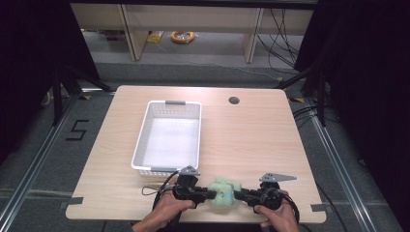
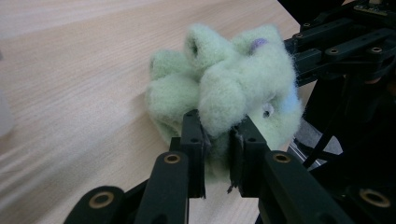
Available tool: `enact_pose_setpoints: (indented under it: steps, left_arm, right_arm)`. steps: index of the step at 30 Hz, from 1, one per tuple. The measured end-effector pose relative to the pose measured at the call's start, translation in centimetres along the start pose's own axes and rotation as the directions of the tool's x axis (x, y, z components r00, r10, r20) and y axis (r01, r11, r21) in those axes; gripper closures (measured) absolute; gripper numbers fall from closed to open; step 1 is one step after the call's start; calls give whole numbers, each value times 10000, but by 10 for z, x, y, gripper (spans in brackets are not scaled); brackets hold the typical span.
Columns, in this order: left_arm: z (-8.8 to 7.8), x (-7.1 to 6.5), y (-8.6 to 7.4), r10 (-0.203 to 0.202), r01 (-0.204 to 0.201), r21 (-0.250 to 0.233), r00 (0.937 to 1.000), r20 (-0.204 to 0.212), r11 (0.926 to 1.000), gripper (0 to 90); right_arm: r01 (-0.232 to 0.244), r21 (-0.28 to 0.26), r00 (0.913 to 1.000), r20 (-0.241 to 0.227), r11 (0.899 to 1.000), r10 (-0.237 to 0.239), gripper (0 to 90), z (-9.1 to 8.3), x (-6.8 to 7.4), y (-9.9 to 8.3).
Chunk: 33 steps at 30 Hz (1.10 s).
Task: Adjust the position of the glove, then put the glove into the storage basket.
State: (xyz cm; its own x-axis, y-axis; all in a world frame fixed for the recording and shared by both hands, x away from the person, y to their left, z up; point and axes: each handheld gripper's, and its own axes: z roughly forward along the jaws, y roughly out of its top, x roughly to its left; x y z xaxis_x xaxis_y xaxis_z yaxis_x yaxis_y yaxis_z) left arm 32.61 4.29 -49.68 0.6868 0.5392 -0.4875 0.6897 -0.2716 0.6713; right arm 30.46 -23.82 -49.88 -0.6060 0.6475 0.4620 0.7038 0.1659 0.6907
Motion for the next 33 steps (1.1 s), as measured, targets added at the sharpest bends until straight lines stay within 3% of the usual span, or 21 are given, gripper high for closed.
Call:
enact_pose_setpoints:
  steps: [2,4,5,6,10,13,14,18,19,21,22,26,27,28,29,30,33]
  left_arm:
    - [-3,-1,0,161,-161,8,9998,104,9999,769]
    - [-4,-1,-1,105,-105,-20,9999,101,9999,768]
    - [-5,-1,-1,154,-154,-9,9998,93,9999,768]
    - [-6,-1,-2,180,-179,-37,9998,79,9998,768]
    - [-10,-2,-2,252,-253,-72,9997,-27,9997,767]
    - [-14,-3,-2,331,-332,-48,9992,-225,9994,767]
    - [-15,-2,-3,351,-353,-128,9993,-124,9993,767]
    - [-17,-2,-3,393,-394,-134,9992,-94,9991,767]
    - [-19,-3,-3,346,-350,-134,9990,-280,9993,767]
    - [-21,-1,-2,417,-419,-205,9991,-118,9989,766]
    - [-23,-1,-2,453,-458,-224,9988,-207,9987,766]
    - [-26,-2,-2,474,-482,-312,9985,-270,9983,766]
    - [-29,-2,-2,462,-470,-390,9987,-202,9981,766]
    - [-29,-2,-2,462,-470,-390,9987,-202,9981,765]
    - [-31,-2,-1,557,-564,-390,9983,-193,9976,765]
    - [-31,-3,-1,508,-522,-464,9983,-298,9976,765]
    - [-35,-5,-1,594,-605,-483,9980,-228,9970,765]
  right_arm:
    - [25,49,9999,121,10000,-25,750,0,2,0]
    - [-254,113,9997,-46,9996,254,750,-1,4,0]
    - [108,97,9999,120,9999,-109,749,-1,3,0]
    - [15,57,10000,-79,10000,-15,749,0,4,0]
    - [89,3,9999,-77,10000,-89,749,1,6,1]
    - [-190,105,9997,-131,9998,191,749,2,11,1]
    - [-2,70,10000,-21,10000,2,749,3,12,2]
    - [22,113,10000,37,9999,-22,749,5,13,3]
    - [59,149,9999,-134,9999,-57,748,5,14,4]
    - [24,149,9998,-216,9999,-21,748,6,16,6]
    - [313,103,9994,-181,9995,-311,748,7,14,7]
    - [-101,239,9996,-243,9997,107,748,6,21,11]
    - [193,236,9994,-281,9995,-187,748,6,20,14]
    - [193,236,9994,-281,9995,-187,748,6,20,14]
    - [638,160,9979,-101,9978,-636,748,6,18,16]
    - [321,203,9991,-296,9993,-315,748,7,22,17]
    - [637,179,9977,-259,9978,-632,748,5,23,20]
